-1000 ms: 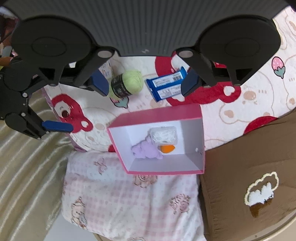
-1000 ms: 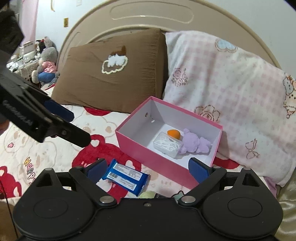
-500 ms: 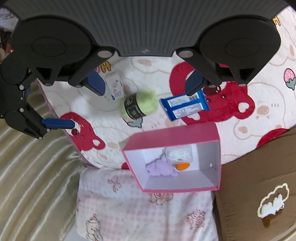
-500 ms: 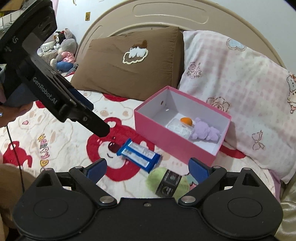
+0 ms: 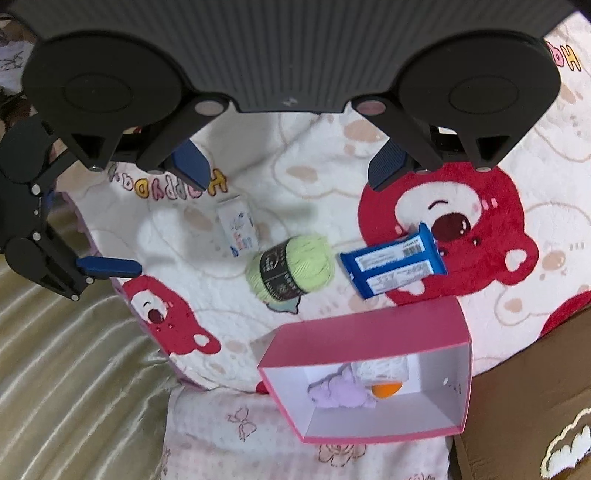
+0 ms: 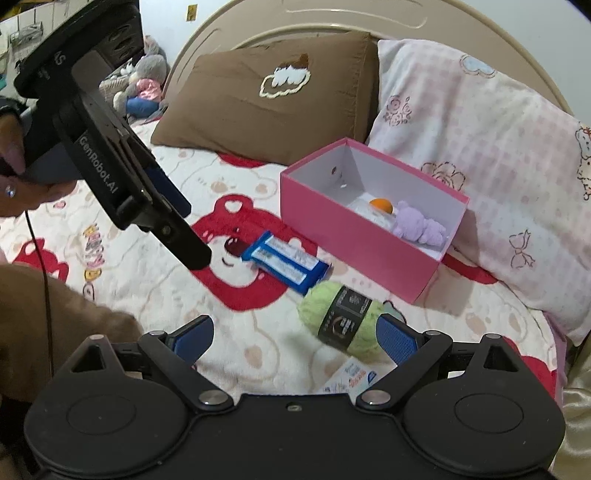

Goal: Organize objects
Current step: 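Move the right tool toward the green yarn ball on the blanket, then lower the right tool over the green yarn ball and close on it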

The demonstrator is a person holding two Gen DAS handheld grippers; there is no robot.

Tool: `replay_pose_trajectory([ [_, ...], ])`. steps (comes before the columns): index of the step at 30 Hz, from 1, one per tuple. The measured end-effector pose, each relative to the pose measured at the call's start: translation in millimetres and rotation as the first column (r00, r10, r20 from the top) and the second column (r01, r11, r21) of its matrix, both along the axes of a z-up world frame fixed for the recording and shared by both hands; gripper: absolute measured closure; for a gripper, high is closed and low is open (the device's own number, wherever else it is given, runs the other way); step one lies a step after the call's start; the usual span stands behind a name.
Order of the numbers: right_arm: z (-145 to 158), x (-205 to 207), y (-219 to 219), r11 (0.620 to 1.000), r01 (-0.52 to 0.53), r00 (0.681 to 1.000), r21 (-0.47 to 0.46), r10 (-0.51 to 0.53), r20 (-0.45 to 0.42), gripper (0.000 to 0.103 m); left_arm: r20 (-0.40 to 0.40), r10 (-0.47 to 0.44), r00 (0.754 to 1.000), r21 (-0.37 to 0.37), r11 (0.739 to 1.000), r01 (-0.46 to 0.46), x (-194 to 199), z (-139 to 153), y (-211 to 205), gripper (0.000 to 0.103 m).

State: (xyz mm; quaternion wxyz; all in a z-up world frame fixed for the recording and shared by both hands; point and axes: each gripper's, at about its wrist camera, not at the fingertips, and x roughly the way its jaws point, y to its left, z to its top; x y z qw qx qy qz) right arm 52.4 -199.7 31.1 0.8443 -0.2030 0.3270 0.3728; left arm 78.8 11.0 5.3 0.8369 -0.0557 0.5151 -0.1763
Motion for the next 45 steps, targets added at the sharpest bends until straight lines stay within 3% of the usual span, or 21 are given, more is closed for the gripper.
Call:
replay_pose_trajectory([
  [6,-29.0,2.8,-11.3,0.994,0.062,0.998,0.094,-0.063,0.013,0.006,-0.022,0.018,1.0,-0.007,1.0,-0.018,2.7,-21.0,0.5,0.01],
  [10,-53.9,9.9,-12.2,0.995,0.073,0.995,0.063,-0.077,0.06,0.006,-0.023,0.054,0.998,0.02,0.998,-0.053,8.6,-30.2,8.8,0.01],
  [16,-71.7,32.1,-20.2,0.98,0.168,0.985,0.109,-0.17,0.013,0.006,-0.028,0.112,0.993,0.053,0.992,-0.111,16.7,-40.0,14.8,0.01],
  [19,-79.2,41.5,-16.4,0.981,0.166,0.986,0.099,-0.162,-0.048,0.006,-0.015,0.12,0.993,0.065,0.991,-0.119,19.7,-44.1,14.1,0.01],
  [25,-89.0,42.2,5.6,0.99,0.135,0.987,0.035,-0.137,0.086,0.006,0.066,0.151,0.986,0.048,0.987,-0.154,29.8,-59.7,3.7,0.012],
  [30,-90.9,54.6,20.1,0.992,0.126,0.988,0.034,-0.128,0.081,0.006,0.058,0.163,0.985,-0.024,0.987,-0.161,44.5,-73.3,-6.4,0.013],
  [34,-95.6,75.3,24.6,0.99,0.141,0.989,0.027,-0.142,0.039,0.006,0.032,0.153,0.988,-0.026,0.988,-0.152,57.9,-81.5,-15.9,0.014],
  [37,-105.8,94.5,21.6,0.981,0.192,0.981,0.039,-0.191,-0.032,0.006,0.057,0.149,0.987,-0.031,0.989,-0.147,66.8,-85.0,-20.0,0.014],
  [41,-119.3,110.2,21.1,0.97,0.24,0.965,0.027,-0.235,-0.118,0.006,0.093,0.157,0.983,-0.062,0.987,-0.151,78.9,-91.4,-22.0,0.023],
  [45,-130.9,116.0,8.5,0.942,0.321,0.937,0.098,-0.302,-0.174,0.006,0.143,0.171,0.975,-0.106,0.982,-0.157,85.2,-101.1,-22.8,0.029],
])
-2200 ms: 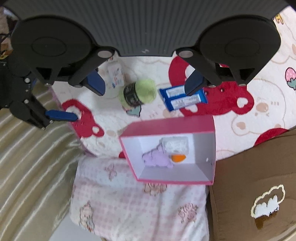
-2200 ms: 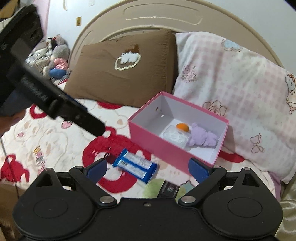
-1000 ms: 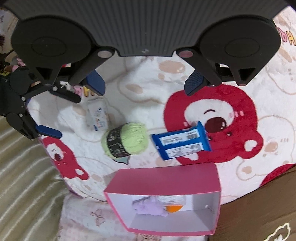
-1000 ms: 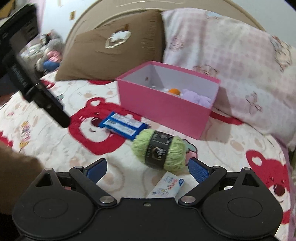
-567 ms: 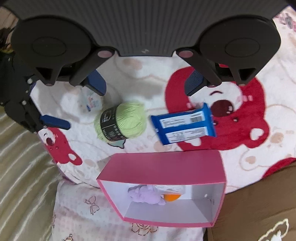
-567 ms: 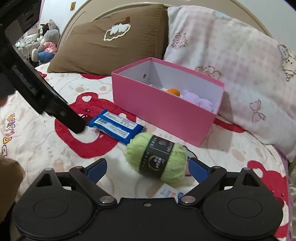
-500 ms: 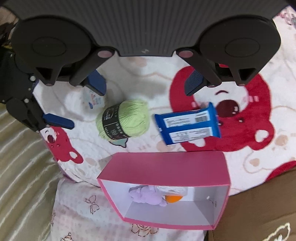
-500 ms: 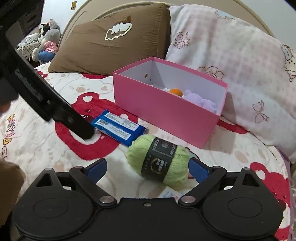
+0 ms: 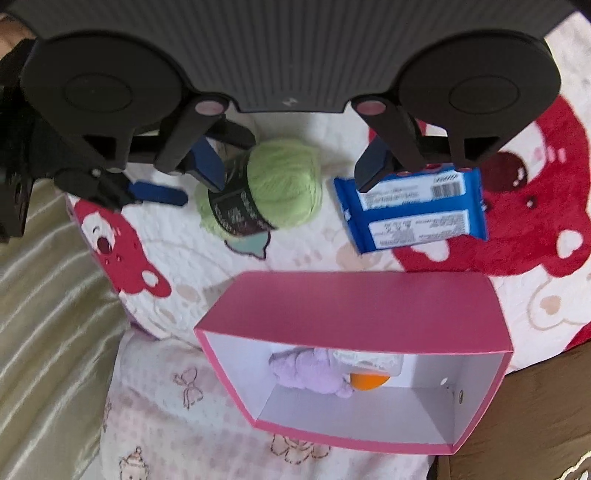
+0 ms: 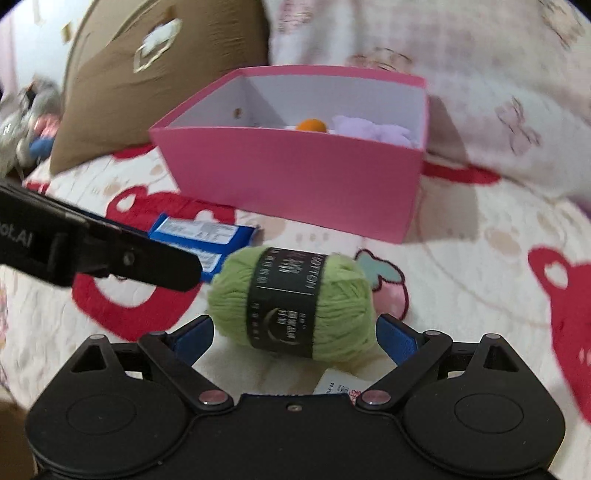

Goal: Organize objects
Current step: 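Lower the right tool over the green yarn ball and close on it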

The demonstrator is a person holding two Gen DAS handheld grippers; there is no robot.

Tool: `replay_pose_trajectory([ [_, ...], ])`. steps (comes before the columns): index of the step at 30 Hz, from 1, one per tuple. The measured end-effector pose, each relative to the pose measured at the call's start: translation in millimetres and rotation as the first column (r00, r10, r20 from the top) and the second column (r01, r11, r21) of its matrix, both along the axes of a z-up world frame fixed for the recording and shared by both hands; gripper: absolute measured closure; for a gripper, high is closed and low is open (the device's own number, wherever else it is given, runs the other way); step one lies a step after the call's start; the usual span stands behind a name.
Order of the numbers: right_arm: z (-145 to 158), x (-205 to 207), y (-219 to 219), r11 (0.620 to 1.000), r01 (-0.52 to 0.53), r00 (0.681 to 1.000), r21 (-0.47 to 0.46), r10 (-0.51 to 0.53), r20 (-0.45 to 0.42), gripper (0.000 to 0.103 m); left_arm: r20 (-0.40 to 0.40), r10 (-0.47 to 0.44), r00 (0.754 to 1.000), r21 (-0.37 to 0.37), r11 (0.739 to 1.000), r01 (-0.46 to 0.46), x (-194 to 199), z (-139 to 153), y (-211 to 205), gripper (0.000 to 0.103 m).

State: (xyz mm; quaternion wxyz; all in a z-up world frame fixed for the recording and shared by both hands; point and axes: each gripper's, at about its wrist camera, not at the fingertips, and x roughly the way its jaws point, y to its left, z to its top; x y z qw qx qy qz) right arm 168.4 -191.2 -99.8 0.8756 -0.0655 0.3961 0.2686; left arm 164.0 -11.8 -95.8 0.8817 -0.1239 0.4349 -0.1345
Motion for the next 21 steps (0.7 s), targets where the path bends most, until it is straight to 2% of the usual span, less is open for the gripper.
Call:
replay_pose_trajectory([
  [2,-4.7,3.4,-4.6,1.0,-0.001,1.0,0.012,0.001,-0.009,0.006,0.051,-0.042,0.998,0.005,0.999,0.042,0.8,-5.8,-7.0,0.029],
  [4,-8.1,5.6,-12.4,1.0,-0.018,1.0,0.022,0.018,-0.007,0.006,0.036,-0.034,0.999,0.001,0.999,0.034,4.3,-10.5,-10.7,0.031],
  [7,-9.0,6.8,-24.1,0.999,-0.011,1.0,0.036,0.01,0.008,0.006,0.032,-0.015,0.999,-0.053,0.998,0.017,5.8,-15.3,-9.8,0.032],
  [10,-9.7,10.2,-27.0,0.997,-0.024,1.0,0.077,0.024,0.002,0.006,0.048,0.0,0.999,-0.046,0.999,0.002,7.0,-17.9,-10.6,0.032],
  [12,-12.5,11.8,-19.7,0.998,-0.044,0.999,0.05,0.045,-0.01,0.006,0.052,0.012,0.999,-0.043,0.999,-0.01,7.4,-18.0,-10.1,0.037],
  [16,-20.0,12.7,-11.0,0.998,-0.042,0.999,0.047,0.042,-0.002,0.006,0.086,-0.004,0.996,-0.046,0.999,0.008,4.6,-19.3,-10.8,0.037],
  [21,-25.3,10.7,-7.9,0.997,-0.069,0.997,0.045,0.067,0.041,0.006,0.08,-0.015,0.997,-0.097,0.995,0.023,5.6,-30.5,-9.5,0.037],
])
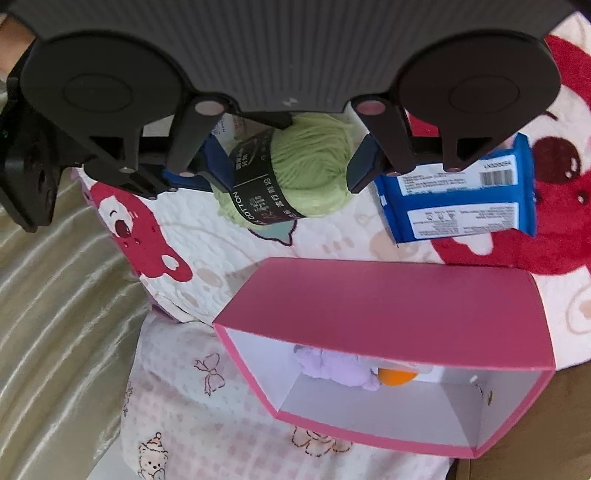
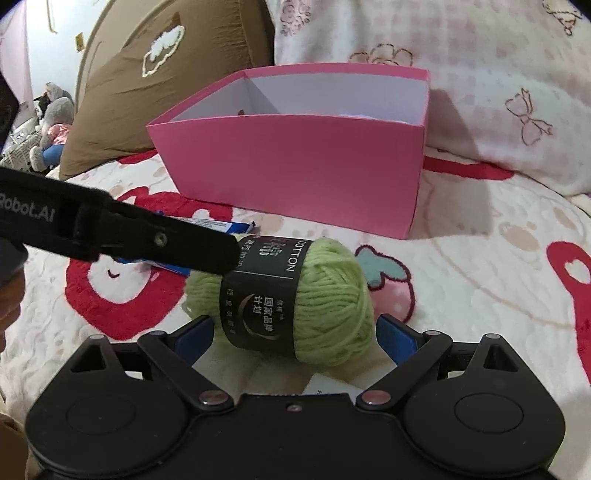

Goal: Organize objects
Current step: 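Lower the right tool over the green yarn ball and close on it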

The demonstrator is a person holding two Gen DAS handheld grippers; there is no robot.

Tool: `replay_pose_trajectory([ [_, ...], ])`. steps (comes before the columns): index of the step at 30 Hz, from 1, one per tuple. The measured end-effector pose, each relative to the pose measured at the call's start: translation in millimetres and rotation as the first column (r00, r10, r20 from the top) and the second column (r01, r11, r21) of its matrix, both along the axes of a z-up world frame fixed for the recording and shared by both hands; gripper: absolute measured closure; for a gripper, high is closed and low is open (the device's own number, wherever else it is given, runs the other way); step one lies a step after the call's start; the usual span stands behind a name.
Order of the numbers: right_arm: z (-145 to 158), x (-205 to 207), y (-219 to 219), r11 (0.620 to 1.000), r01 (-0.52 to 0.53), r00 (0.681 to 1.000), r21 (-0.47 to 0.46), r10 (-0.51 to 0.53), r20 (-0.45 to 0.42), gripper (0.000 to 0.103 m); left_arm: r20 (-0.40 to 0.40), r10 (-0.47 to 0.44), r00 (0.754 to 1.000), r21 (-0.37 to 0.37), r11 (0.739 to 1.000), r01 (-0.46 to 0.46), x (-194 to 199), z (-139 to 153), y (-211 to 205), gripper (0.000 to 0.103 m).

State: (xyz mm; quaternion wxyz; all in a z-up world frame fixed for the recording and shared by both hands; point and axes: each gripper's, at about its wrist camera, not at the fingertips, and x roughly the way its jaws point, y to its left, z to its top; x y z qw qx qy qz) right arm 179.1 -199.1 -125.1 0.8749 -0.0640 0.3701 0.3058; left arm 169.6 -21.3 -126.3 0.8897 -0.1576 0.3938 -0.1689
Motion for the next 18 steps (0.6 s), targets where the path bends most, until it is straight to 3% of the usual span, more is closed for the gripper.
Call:
replay_pose_trajectory([
  [4,-7.1,6.1,-0.4,1.0,0.001,0.999,0.024,0.0,-0.033,0.006,-0.012,0.03,0.999,0.048,0.998,-0.03,8.5,-11.4,-3.8,0.037],
  [7,-11.1,15.3,-1.8,0.998,0.022,0.997,0.065,-0.018,-0.071,0.006,-0.036,0.039,0.999,0.01,0.999,-0.039,11.3,-21.6,0.8,0.034],
  [11,-10.6,13.9,-1.0,0.997,0.028,0.998,0.078,-0.024,-0.053,0.009,-0.059,0.032,0.998,-0.047,0.998,-0.034,10.6,-28.8,3.4,0.036],
  [14,-8.5,9.0,1.4,0.997,0.001,0.999,0.074,0.002,-0.041,0.016,-0.046,0.025,0.999,-0.05,0.998,-0.027,7.0,-26.5,0.3,0.037],
  [18,-6.8,4.7,2.9,0.997,-0.005,0.999,0.075,0.008,-0.042,0.016,-0.044,0.016,0.999,-0.042,0.999,-0.018,0.9,-22.7,-5.6,0.038],
])
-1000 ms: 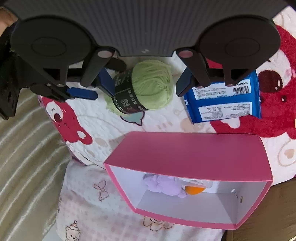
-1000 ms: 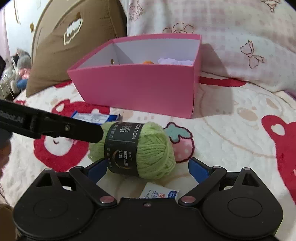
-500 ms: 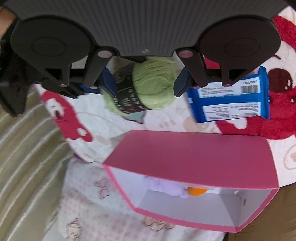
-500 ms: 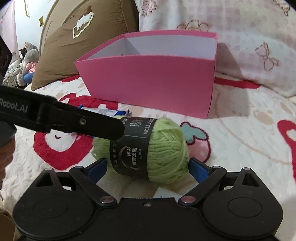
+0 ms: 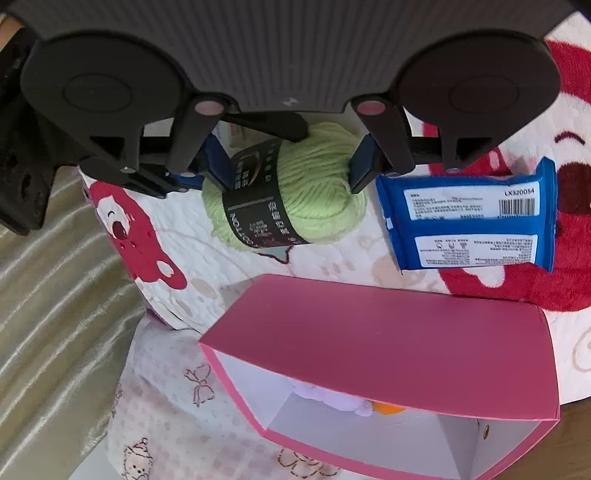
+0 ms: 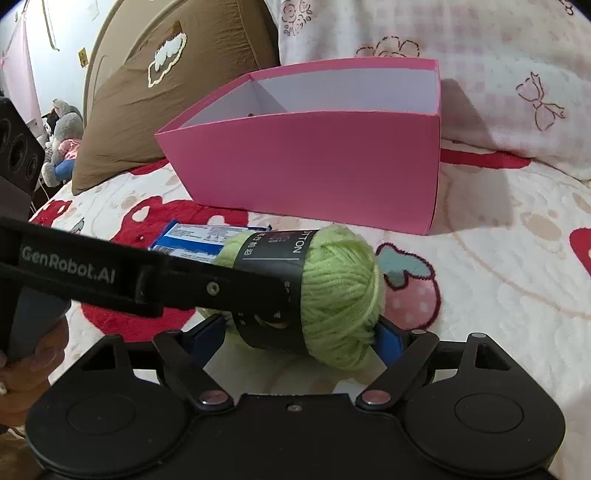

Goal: Organize objects
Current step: 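Lower the right tool over the green yarn ball and close on it, then lift the green yarn ball with the right tool and carry it toward the pink box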

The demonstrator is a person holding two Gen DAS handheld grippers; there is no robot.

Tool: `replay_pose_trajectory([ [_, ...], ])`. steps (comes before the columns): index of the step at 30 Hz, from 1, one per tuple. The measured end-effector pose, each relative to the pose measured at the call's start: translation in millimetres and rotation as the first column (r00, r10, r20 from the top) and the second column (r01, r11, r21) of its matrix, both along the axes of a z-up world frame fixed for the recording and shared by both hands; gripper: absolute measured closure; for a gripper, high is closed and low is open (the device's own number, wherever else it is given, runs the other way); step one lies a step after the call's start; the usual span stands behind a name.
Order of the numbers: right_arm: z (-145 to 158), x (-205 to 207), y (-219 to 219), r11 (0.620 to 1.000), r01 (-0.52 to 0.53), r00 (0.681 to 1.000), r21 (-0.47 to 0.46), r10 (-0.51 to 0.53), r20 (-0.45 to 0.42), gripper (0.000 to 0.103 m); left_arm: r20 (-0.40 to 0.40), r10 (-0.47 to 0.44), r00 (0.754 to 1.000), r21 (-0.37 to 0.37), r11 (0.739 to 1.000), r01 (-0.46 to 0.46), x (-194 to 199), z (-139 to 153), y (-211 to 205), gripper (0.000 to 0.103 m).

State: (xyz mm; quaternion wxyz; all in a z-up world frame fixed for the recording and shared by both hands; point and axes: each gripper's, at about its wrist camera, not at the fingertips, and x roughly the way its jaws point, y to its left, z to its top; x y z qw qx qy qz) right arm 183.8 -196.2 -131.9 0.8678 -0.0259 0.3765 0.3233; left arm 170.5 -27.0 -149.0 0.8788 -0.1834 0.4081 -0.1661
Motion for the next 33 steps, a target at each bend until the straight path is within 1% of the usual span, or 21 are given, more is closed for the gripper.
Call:
replay_pose_trajectory([
  [2,-2.0,-2.0,1.0,1.0,0.003,1.0,-0.002,-0.003,-0.013,0.016,-0.005,-0.001,1.0,0.001,1.0,0.001,-2.9,1.4,-1.2,0.038],
  [7,-2.9,-13.5,8.7,0.999,-0.022,1.0,-0.043,0.022,-0.001,0.015,-0.009,0.016,1.0,-0.004,1.0,-0.016,-11.3,7.4,-0.8,0.038],
  [12,4.1,-19.6,9.0,0.999,-0.021,1.0,-0.026,0.02,-0.012,0.014,-0.013,0.032,0.999,-0.014,0.999,-0.032,-19.8,17.7,1.3,0.038],
  [17,9.1,-29.8,12.6,0.998,-0.032,0.999,-0.055,0.032,0.0,0.011,-0.033,0.026,0.999,0.007,1.0,-0.026,-27.1,24.0,-2.8,0.038],
  [19,10.1,-31.1,11.0,0.999,-0.028,1.0,-0.047,0.028,-0.008,0.01,-0.051,0.02,0.999,0.01,1.0,-0.019,-28.2,22.6,-5.0,0.038],
  [22,12.1,-31.4,8.1,0.999,-0.008,1.0,-0.035,0.007,-0.021,0.009,-0.074,0.02,0.997,-0.014,1.0,-0.021,-31.7,20.1,-5.1,0.038],
  [24,14.5,-34.9,7.4,0.999,0.003,1.0,-0.036,-0.003,-0.009,0.008,-0.089,0.014,0.996,-0.03,0.999,-0.017,-33.8,19.3,-6.0,0.038],
  [25,15.7,-38.0,8.1,0.999,0.002,1.0,-0.052,-0.001,0.012,0.008,-0.098,0.015,0.995,-0.042,0.999,-0.019,-34.3,19.2,-6.7,0.038],
  [26,16.9,-41.8,9.8,0.997,-0.001,0.999,-0.081,0.005,0.047,0.008,-0.101,0.014,0.995,-0.052,0.998,-0.019,-34.9,19.7,-8.3,0.038],
  [27,18.2,-45.3,11.9,0.993,0.003,0.997,-0.116,0.007,0.079,0.008,-0.095,0.014,0.995,-0.046,0.999,-0.018,-35.9,20.8,-9.9,0.038],
  [29,20.7,-47.5,10.8,0.994,0.001,0.997,-0.112,0.007,0.076,0.008,-0.085,0.011,0.996,-0.036,0.999,-0.014,-37.0,24.2,-13.1,0.038],
  [33,25.0,-52.8,4.8,0.996,0.032,0.995,-0.088,-0.024,0.097,0.008,-0.08,0.01,0.997,-0.055,0.998,-0.014,-39.6,31.4,-13.3,0.038],
])
